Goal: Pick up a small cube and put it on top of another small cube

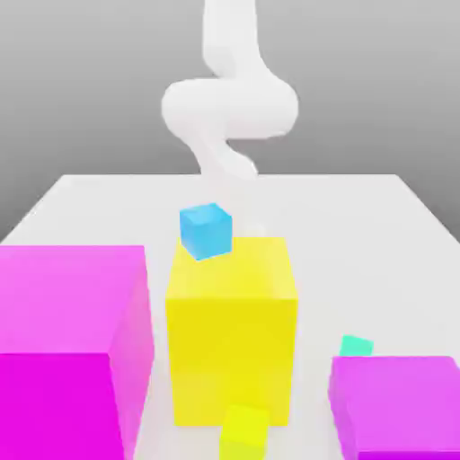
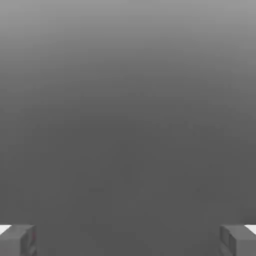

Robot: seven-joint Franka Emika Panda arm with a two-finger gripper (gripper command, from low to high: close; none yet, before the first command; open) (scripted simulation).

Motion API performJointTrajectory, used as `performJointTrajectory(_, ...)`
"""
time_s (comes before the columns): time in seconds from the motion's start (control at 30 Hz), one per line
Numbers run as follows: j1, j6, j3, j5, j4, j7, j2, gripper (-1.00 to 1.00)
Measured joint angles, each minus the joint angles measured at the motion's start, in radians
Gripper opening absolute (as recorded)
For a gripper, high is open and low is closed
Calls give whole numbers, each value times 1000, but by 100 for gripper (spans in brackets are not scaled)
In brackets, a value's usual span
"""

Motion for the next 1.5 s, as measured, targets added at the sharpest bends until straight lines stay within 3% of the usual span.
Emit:
performJointTrajectory(0.4,60,242,238,98,-220,357,421,0)
performJointTrajectory(0.67,133,416,360,19,-372,702,719,0)
performJointTrajectory(0.8,147,519,296,-117,-429,890,827,0)
performJointTrajectory(1.0,296,685,97,-307,-393,1041,1032,0)
performJointTrajectory(1.03,317,703,74,-319,-388,1051,1054,-100)
performJointTrajectory(1.27,317,704,73,-320,-388,1052,1053,-100)
performJointTrajectory(1.5,251,541,203,-127,-431,878,830,-100)
